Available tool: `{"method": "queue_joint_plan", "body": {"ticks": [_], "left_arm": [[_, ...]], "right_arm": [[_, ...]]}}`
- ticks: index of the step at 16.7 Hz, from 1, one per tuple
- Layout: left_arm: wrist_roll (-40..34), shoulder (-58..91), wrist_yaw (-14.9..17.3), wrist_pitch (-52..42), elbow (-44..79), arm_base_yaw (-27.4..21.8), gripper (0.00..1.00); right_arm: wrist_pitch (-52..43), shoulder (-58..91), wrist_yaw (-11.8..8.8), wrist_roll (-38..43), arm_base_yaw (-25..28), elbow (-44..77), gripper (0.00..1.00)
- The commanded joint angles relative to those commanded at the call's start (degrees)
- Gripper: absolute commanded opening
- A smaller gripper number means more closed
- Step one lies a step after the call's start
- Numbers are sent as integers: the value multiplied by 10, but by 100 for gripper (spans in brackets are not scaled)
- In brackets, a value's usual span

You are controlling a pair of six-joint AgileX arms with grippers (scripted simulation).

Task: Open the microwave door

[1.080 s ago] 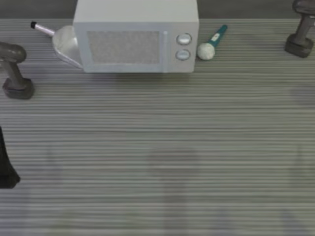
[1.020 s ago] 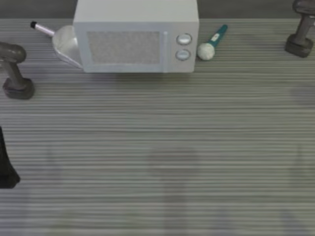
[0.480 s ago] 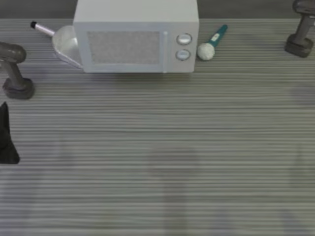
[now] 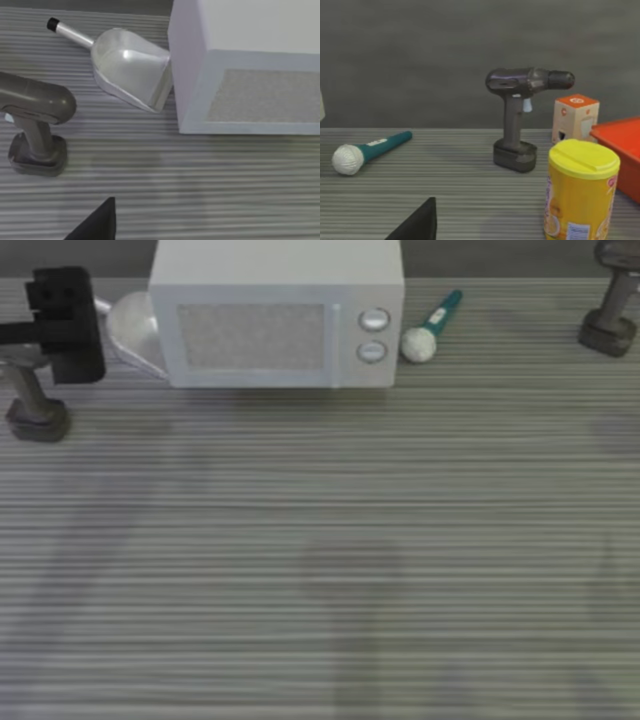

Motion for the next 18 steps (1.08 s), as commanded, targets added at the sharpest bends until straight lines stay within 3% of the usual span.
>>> {"method": "queue_joint_plan", "body": {"ticks": [11, 18], "left_arm": [[-160, 581, -89, -324, 633, -163, 100], [-216, 751, -122, -397, 830, -205, 100]], "right_arm": [[0, 0, 0, 0, 0, 0, 100], [0, 0, 0, 0, 0, 0, 100]]}}
